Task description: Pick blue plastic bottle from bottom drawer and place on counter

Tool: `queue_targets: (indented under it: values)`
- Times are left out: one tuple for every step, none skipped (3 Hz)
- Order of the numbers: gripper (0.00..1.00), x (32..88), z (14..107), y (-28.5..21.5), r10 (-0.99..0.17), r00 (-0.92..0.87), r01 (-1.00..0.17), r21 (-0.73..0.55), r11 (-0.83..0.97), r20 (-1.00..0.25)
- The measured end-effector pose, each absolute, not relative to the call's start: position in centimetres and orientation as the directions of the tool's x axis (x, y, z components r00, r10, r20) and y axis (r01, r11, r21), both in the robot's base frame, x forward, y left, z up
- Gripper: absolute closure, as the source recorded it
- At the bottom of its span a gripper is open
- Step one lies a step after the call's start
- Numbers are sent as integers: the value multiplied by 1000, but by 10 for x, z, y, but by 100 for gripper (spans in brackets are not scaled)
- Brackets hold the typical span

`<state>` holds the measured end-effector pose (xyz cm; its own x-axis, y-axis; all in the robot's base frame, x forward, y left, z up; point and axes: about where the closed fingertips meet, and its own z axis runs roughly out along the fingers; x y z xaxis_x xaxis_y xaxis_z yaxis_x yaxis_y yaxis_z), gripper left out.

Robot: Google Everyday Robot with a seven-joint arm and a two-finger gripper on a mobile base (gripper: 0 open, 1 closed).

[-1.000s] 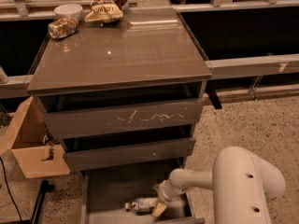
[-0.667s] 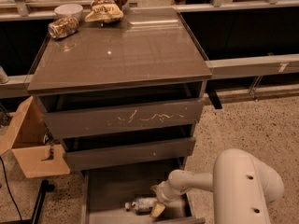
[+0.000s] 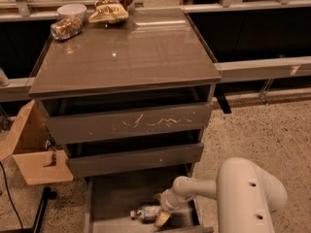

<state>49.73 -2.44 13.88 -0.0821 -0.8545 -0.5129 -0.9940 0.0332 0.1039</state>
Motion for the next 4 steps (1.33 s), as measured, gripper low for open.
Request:
queue_targets:
  values:
    - [34,498,135,-26,-856,-87,-993,110,35,-509]
    - [58,498,135,-26,-856,-87,-993,110,35,-509]
    - [82,498,135,-26,-856,-87,-993,110,35,-509]
    - [100,497,135,-26,-856,-87,-993,111,35,-509]
